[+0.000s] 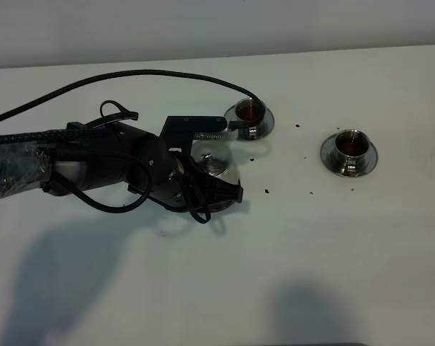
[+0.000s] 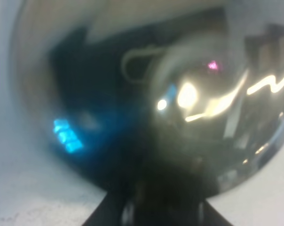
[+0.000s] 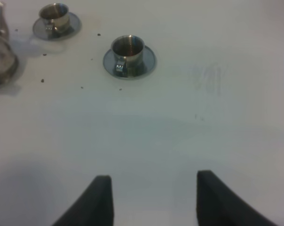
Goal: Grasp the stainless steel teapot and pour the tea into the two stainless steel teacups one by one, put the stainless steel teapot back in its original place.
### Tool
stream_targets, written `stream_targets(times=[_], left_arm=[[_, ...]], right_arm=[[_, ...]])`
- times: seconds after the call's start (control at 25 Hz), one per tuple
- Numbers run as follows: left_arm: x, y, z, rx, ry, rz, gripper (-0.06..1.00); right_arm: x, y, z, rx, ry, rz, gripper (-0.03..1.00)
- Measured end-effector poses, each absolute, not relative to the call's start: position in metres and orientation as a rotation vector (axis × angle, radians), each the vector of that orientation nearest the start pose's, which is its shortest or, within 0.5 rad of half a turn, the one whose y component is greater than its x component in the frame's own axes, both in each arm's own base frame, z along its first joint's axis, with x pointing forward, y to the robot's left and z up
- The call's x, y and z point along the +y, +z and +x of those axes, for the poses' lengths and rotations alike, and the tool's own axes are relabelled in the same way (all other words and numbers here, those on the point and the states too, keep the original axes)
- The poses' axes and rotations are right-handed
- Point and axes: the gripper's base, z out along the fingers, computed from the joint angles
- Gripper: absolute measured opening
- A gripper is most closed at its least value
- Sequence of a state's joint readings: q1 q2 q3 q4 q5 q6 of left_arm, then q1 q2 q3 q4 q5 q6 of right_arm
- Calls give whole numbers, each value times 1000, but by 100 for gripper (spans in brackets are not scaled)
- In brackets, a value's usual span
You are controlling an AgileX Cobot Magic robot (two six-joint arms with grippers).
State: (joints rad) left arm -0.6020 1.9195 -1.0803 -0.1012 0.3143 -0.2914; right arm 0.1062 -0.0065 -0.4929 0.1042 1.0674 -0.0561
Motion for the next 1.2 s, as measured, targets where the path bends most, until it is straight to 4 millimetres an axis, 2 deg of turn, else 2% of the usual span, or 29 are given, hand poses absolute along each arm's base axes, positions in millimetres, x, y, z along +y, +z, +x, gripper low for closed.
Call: stream_targets(times=[0.48, 0.96, 1.08, 1.2], left_arm=[[-214, 139, 306, 2697, -369, 281, 26], [-212, 139, 301, 2746, -351, 290, 47], [-209, 148, 295, 2787, -329, 327, 51], [-202, 167, 286, 2827, -307, 385, 51]], right_arm=[[8, 275, -6, 2043, 155, -172, 40], [8, 275, -6, 2044, 156, -171, 40], [8, 275, -6, 2043, 155, -172, 40], [8, 275, -6, 2043, 155, -172, 40]])
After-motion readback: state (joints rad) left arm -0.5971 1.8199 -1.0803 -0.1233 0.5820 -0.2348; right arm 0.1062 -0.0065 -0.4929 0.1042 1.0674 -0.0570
